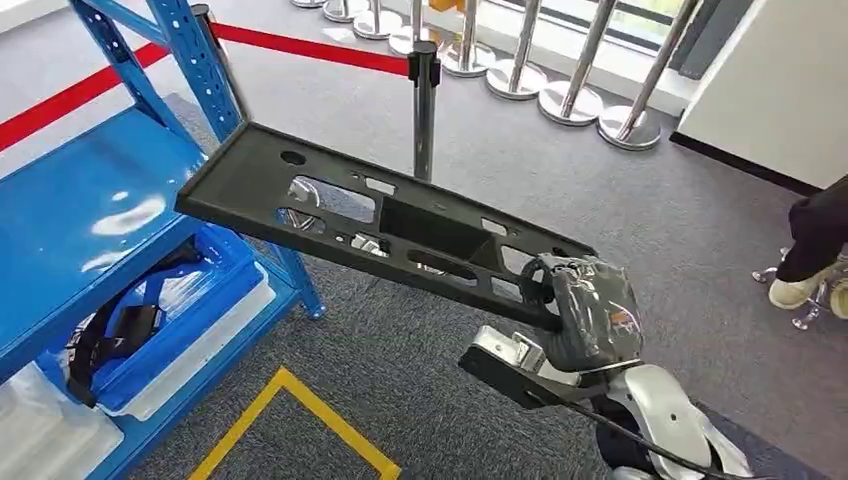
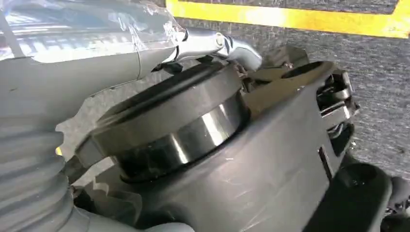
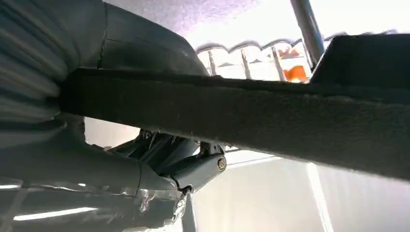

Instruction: Take the parts from the cabinet and place them on the table.

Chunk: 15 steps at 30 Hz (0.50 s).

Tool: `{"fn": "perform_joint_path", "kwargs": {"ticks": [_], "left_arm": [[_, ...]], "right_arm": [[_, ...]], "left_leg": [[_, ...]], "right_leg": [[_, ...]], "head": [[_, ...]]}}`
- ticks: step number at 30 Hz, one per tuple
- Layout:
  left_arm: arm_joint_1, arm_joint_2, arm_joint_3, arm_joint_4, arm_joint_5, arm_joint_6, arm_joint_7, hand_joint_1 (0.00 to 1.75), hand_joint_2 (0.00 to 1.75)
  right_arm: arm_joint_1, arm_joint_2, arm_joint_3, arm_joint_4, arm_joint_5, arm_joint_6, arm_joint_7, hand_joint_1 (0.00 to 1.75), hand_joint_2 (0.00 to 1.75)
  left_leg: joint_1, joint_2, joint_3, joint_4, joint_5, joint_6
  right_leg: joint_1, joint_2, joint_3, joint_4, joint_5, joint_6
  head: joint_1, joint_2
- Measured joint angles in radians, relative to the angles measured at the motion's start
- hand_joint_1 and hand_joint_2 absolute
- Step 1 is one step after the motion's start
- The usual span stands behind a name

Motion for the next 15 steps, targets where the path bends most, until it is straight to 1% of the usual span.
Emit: {"fn": "perform_joint_path", "kwargs": {"ticks": [1, 2, 3, 4, 5, 6, 7, 8, 9, 10, 11, 12, 13, 15], "left_arm": [[-0.002, -0.002, 0.0, -0.001, 0.0, 0.0, 0.0, 0.0, 1.75], [-0.003, -0.003, 0.0, -0.002, -0.001, 0.0, 0.0, 0.0, 1.75], [-0.003, -0.002, 0.0, -0.002, -0.002, 0.0, 0.0, 0.0, 1.75], [-0.001, -0.002, -0.001, -0.002, -0.002, 0.001, 0.0, 0.0, 1.75], [0.0, -0.002, -0.001, -0.002, -0.002, 0.001, 0.0, 0.0, 1.75], [0.0, -0.002, -0.001, -0.002, -0.002, 0.001, 0.0, 0.0, 1.75], [0.0, -0.002, -0.001, -0.002, -0.002, 0.001, 0.0, 0.0, 1.75], [0.0, -0.002, -0.001, -0.002, -0.002, 0.001, 0.0, 0.0, 1.75], [0.0, -0.002, -0.001, -0.002, -0.002, 0.001, 0.0, 0.0, 1.75], [0.0, -0.002, -0.001, -0.002, -0.002, 0.001, 0.0, 0.0, 1.75], [0.0, -0.002, -0.001, -0.002, -0.002, 0.001, 0.0, 0.0, 1.75], [0.0, -0.001, -0.001, -0.002, -0.002, 0.001, 0.0, 0.0, 1.75], [0.0, -0.001, -0.001, -0.002, -0.002, 0.001, 0.0, 0.0, 1.75], [0.0, -0.001, -0.001, -0.002, -0.002, 0.002, 0.0, 0.0, 1.75]], "right_arm": [[0.001, 0.0, -0.001, 0.0, 0.0, 0.0, 0.0, 1.75, 1.75], [0.004, 0.0, -0.001, 0.0, 0.0, 0.0, 0.0, 1.75, 1.75], [0.0, -0.001, -0.002, 0.0, 0.0, 0.0, -0.001, 1.75, 1.75], [-0.002, -0.001, -0.002, 0.0, 0.001, -0.001, -0.001, 1.75, 1.75], [0.001, 0.0, -0.002, 0.0, 0.001, 0.0, -0.001, 1.75, 1.75], [0.003, 0.0, -0.002, 0.0, 0.0, 0.0, 0.0, 1.75, 1.75], [0.003, 0.0, -0.002, 0.0, 0.0, 0.0, 0.0, 1.75, 1.75], [0.003, 0.0, -0.002, 0.0, 0.0, 0.0, 0.0, 1.75, 1.75], [0.003, 0.0, -0.002, 0.0, 0.0, 0.0, 0.0, 1.75, 1.75], [0.003, 0.0, -0.002, 0.0, 0.0, 0.0, 0.0, 1.75, 1.75], [0.003, 0.0, -0.003, 0.0, 0.0, 0.0, 0.0, 1.75, 1.75], [0.002, 0.0, -0.003, 0.0, 0.001, 0.0, 0.0, 1.75, 1.75], [0.002, 0.0, -0.003, 0.0, 0.001, -0.001, 0.0, 1.75, 1.75], [0.002, 0.0, -0.003, 0.0, 0.001, 0.0, 0.0, 1.75, 1.75]], "left_leg": [[0.005, 0.012, 0.003, -0.008, 0.005, 0.008], [0.011, 0.026, 0.008, -0.016, 0.009, 0.014], [0.011, 0.035, 0.012, -0.021, 0.01, 0.019], [0.01, 0.051, 0.013, -0.022, 0.01, 0.022], [0.008, 0.062, 0.013, -0.021, 0.009, 0.023], [0.008, 0.075, 0.013, -0.021, 0.008, 0.024], [0.007, 0.085, 0.013, -0.021, 0.007, 0.024], [0.007, 0.097, 0.015, -0.021, 0.005, 0.023], [0.007, 0.108, 0.018, -0.021, 0.002, 0.022], [0.008, 0.116, 0.023, -0.021, -0.002, 0.02], [0.008, 0.123, 0.029, -0.021, -0.006, 0.016], [0.005, 0.129, 0.032, -0.024, -0.009, 0.011], [0.0, 0.133, 0.032, -0.021, -0.012, 0.005], [0.0, 0.144, 0.039, -0.032, -0.013, -0.004]], "right_leg": [[0.002, 0.011, -0.001, -0.001, 0.002, 0.006], [0.001, -0.006, -0.001, 0.006, -0.005, 0.008], [0.008, -0.058, -0.014, 0.039, -0.028, 0.015], [0.006, -0.089, -0.048, 0.107, -0.066, 0.022], [0.002, -0.104, -0.086, 0.186, -0.101, 0.027], [-0.001, -0.11, -0.121, 0.256, -0.126, 0.031], [-0.004, -0.112, -0.142, 0.296, -0.132, 0.033], [-0.006, -0.114, -0.138, 0.285, -0.111, 0.034], [-0.008, -0.117, -0.109, 0.226, -0.072, 0.034], [-0.008, -0.125, -0.064, 0.139, -0.027, 0.033], [-0.007, -0.146, -0.011, 0.04, 0.015, 0.029], [0.002, -0.181, 0.009, 0.0, 0.0, 0.026], [0.008, -0.165, 0.006, -0.009, 0.007, 0.011], [0.011, -0.15, 0.003, -0.006, 0.002, 0.002]], "head": [[0.0, 0.0], [-0.004, 0.0], [0.011, 0.0], [0.026, 0.0], [0.028, 0.0], [0.031, 0.0], [0.035, 0.0], [0.039, 0.0], [0.043, 0.0], [0.047, 0.0], [0.052, 0.0], [0.057, 0.0], [0.059, 0.0], [0.056, 0.0]]}}
